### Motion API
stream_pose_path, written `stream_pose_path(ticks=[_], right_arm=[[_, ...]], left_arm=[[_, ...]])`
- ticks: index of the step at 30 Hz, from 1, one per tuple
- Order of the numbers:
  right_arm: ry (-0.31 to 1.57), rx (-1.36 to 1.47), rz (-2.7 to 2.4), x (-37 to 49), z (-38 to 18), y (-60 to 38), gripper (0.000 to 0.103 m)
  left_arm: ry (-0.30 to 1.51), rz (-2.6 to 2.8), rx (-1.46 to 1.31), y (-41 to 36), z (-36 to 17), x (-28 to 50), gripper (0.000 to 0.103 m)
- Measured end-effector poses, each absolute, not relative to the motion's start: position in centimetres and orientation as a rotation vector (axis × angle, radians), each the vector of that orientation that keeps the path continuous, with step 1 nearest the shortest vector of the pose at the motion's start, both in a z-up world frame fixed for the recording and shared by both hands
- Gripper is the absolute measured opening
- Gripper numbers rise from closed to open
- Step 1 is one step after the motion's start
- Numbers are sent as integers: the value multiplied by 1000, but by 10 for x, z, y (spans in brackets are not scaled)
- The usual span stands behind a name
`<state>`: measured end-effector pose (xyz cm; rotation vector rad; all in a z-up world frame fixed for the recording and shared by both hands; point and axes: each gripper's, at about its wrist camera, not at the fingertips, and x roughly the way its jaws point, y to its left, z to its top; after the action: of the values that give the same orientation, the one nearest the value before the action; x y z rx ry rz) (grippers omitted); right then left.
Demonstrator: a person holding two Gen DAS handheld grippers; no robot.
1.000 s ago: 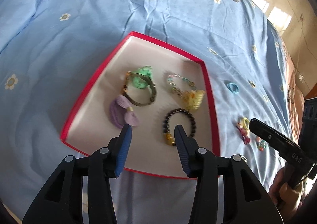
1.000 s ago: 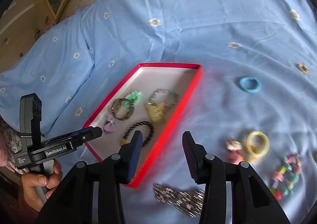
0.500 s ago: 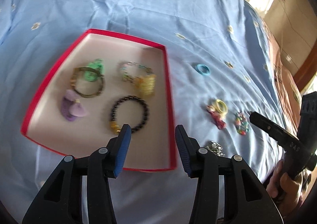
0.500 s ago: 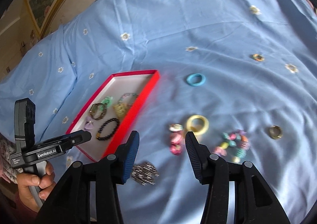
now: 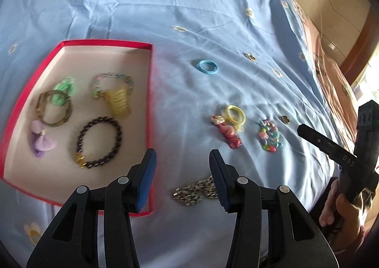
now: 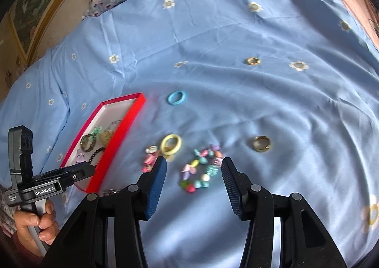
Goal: Organize jewelry
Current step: 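Grasp the pink heart hair clip with the left gripper while the right grasps the gold ring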
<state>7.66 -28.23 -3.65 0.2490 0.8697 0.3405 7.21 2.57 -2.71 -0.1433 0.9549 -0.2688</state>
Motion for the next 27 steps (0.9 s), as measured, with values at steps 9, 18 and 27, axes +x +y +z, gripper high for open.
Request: stream_pose_path(ticks=[9,18,27], right_arm=[[889,255,327,82,-45,-294,50],[894,218,301,92,-50,-301,50],[925,180,233,115,-66,-314,50]], left_arm=[[987,-323,-88,-13,-35,86,48],[1018,-349,-72,-33,-44,103,51],[1044,-353,-66,-46,-60,121,51]])
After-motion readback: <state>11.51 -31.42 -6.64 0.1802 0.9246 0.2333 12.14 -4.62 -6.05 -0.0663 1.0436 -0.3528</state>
